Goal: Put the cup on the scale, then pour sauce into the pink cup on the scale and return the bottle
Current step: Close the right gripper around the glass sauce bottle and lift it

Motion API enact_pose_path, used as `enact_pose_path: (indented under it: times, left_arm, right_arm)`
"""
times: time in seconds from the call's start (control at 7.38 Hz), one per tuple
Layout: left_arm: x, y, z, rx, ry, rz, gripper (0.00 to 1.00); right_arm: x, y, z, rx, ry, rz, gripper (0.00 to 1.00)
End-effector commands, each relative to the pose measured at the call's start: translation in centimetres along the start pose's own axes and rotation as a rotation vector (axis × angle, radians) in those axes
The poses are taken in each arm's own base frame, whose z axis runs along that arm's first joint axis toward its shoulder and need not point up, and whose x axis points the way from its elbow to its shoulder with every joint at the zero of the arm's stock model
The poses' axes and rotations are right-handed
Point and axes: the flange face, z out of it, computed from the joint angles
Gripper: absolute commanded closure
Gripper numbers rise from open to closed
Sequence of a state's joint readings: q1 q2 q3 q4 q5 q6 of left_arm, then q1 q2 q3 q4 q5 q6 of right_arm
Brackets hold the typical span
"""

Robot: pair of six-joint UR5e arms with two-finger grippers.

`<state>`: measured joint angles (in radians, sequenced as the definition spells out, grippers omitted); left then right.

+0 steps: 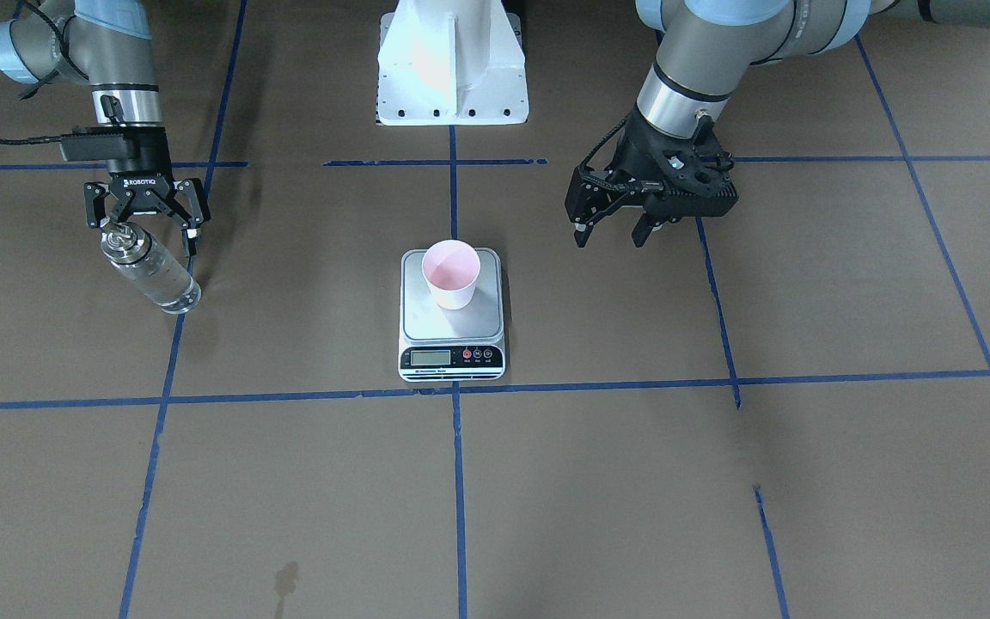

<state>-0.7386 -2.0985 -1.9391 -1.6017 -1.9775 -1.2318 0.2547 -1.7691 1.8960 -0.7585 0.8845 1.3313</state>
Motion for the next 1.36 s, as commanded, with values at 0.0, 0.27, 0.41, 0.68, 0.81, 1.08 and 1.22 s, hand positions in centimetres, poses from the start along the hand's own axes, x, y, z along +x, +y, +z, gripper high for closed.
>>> enact_pose_path:
  times: [0.0, 0.27, 0.41, 0.68, 0.81, 1.08, 1.22]
  left_arm:
    - [0.0, 0.0, 0.1, -0.001, -0.003, -0.001, 0.21]
    - [0.1, 0.0, 0.0, -0.001, -0.002, -0.002, 0.20]
    - [0.1, 0.0, 0.0, -0.002, -0.001, -0.002, 0.20]
    - [0.0, 0.0, 0.1, -0.001, -0.003, -0.001, 0.20]
    - [0.0, 0.0, 0.1, -0.002, -0.004, -0.002, 0.20]
    - [-0.1, -0.1, 0.1, -0.002, -0.007, -0.004, 0.20]
    - [0.0, -0.1, 0.1, -0.001, -0.006, -0.003, 0.20]
  right_arm:
    - [0.0, 0.3, 0.6, 0.017, -0.003, 0.000, 0.01]
    - [0.0, 0.6, 0.8, 0.017, -0.001, -0.005, 0.01]
    - [0.2, 0.7, 0.9, 0.017, 0.001, -0.007, 0.01]
    - [-0.6, 1.0, 1.4, 0.018, -0.002, -0.007, 0.01]
    - [-1.7, 1.7, 2.9, 0.022, 0.000, -0.005, 0.01]
    - [-1.5, 1.4, 4.0, 0.035, 0.017, -0.012, 0.02]
    - [-1.4, 1.2, 4.0, 0.038, 0.020, -0.017, 0.02]
